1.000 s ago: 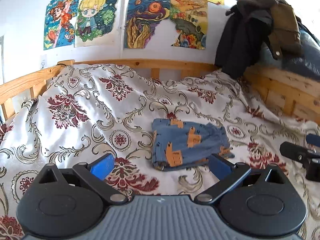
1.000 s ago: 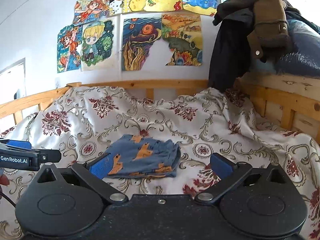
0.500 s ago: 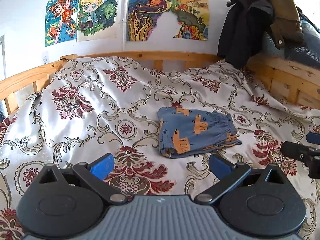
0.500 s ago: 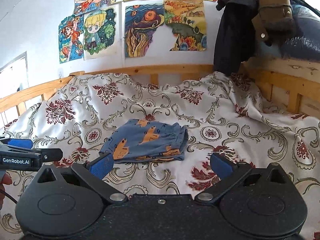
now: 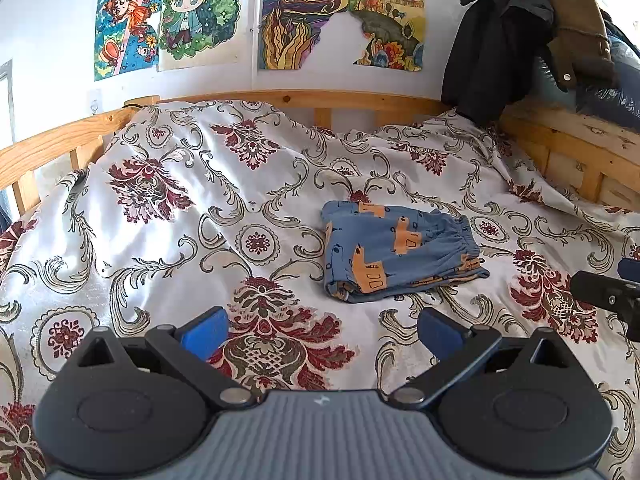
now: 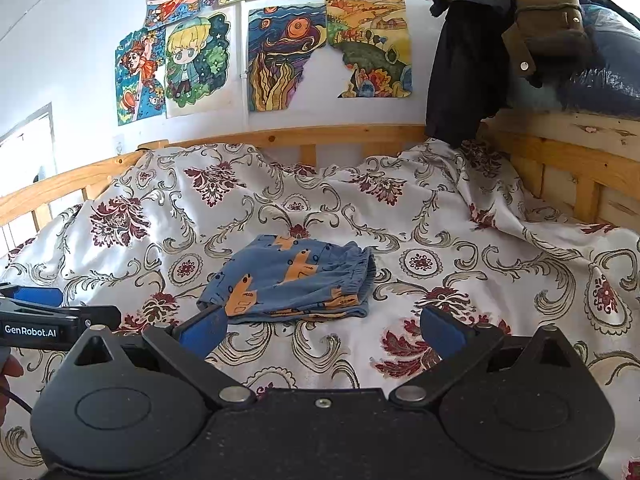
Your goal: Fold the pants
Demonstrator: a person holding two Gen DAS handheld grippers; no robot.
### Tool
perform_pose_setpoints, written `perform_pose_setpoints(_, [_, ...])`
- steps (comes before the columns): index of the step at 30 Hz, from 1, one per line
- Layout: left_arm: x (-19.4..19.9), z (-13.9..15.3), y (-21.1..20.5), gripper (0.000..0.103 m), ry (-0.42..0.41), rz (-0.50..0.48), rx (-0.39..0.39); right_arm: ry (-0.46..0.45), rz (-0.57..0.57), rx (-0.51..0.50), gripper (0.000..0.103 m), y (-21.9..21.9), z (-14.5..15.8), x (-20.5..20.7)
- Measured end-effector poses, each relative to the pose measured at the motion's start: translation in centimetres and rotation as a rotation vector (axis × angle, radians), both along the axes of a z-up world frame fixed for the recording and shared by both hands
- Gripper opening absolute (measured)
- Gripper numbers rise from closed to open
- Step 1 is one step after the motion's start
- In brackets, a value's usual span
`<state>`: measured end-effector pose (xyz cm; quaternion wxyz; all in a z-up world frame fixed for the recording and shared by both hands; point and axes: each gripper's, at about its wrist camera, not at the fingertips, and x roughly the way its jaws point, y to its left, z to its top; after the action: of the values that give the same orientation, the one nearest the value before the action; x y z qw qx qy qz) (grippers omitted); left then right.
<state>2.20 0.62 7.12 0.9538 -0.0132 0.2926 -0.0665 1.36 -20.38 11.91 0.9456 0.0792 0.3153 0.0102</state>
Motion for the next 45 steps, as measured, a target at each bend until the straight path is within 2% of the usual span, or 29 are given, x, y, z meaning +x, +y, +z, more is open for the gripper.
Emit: perform_pose_setpoints(45, [-0.17, -0.19, 0.0, 0.103, 0.007, -0.002, 0.009, 0.013, 0.015, -0.003, 0.102, 0.75, -0.72, -0.16])
